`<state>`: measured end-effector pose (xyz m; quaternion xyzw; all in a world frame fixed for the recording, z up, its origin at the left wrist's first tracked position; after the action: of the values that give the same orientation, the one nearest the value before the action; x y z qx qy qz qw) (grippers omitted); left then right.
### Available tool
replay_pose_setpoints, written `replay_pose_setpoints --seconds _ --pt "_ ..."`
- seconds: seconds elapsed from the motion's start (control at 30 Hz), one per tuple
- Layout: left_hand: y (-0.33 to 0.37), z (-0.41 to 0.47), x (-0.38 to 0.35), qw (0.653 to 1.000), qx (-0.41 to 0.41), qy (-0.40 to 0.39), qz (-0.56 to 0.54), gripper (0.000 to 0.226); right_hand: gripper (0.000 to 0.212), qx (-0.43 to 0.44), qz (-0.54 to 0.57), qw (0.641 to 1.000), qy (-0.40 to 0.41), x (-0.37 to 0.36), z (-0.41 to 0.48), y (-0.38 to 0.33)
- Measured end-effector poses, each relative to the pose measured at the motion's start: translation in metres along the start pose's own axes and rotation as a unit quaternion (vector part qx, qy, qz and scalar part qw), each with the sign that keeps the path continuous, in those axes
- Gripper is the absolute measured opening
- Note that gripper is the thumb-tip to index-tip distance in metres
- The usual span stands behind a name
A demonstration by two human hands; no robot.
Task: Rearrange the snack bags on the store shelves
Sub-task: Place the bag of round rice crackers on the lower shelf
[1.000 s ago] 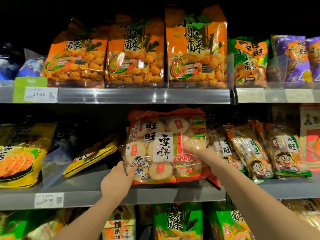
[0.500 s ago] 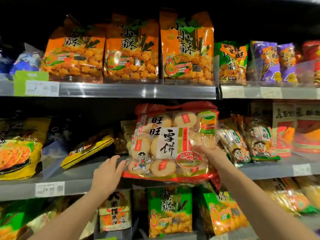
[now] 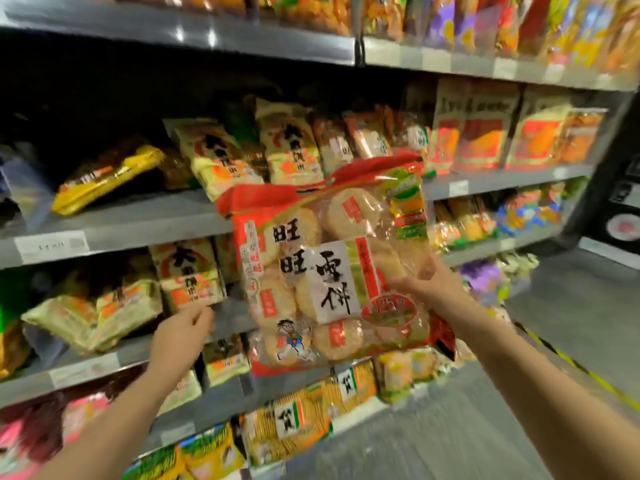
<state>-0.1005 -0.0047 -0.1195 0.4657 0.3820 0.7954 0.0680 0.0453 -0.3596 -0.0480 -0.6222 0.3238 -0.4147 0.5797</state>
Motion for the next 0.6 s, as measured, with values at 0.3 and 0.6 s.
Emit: replay_pose_setpoints --seconds 0.3,0.6 --pt "-0.071 -0.067 -0.115 0.987 0.122 -0.1 -0.007 0.024 0.043 -0.125 0.003 0.992 0.027 0.043 -0.026 0.173" --pt "-0.124 -0.06 -0.238 0.981 0.165 -0.101 0.025 0.023 0.077 -0.226 0.048 0.972 -0.042 0.035 0.039 0.349"
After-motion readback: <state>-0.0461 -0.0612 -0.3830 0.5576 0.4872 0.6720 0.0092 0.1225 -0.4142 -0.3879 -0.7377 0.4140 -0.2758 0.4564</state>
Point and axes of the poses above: each hand's wrist, its own z-axis towards the middle knuckle, its own x-axis out of the back of the hand, y = z × x, the point moved 10 cm from there along z, towards the middle knuckle, and after that the axes turned 7 degrees about -x, right-handed, at the moved point
